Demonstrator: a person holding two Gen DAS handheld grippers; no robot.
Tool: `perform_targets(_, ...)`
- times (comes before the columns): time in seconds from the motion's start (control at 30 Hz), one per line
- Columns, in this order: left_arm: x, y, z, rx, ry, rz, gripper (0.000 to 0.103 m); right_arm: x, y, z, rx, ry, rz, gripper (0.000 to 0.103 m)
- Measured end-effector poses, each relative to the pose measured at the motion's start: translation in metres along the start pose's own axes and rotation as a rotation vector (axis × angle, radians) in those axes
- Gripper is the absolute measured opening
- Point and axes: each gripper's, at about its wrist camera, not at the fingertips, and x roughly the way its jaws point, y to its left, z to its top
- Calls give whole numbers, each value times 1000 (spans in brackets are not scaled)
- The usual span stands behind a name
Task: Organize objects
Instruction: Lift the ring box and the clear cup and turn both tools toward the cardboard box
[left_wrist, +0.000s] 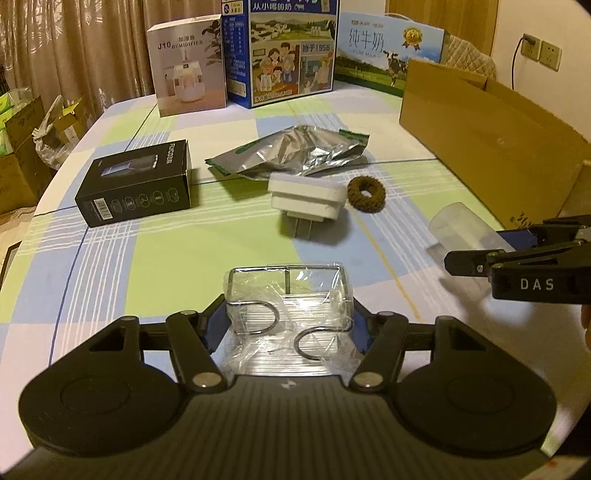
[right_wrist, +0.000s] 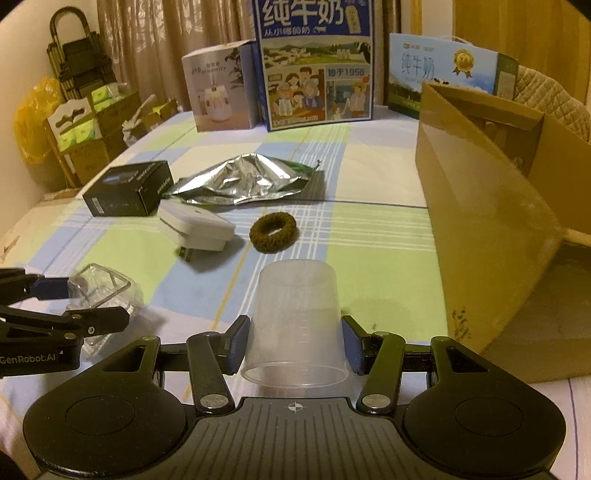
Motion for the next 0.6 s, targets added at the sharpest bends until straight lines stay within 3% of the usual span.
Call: perform_targets(0.6, -45, -28, -22, -41, -36, -13, 60, -49, 5, -28, 47, -21, 13, 50)
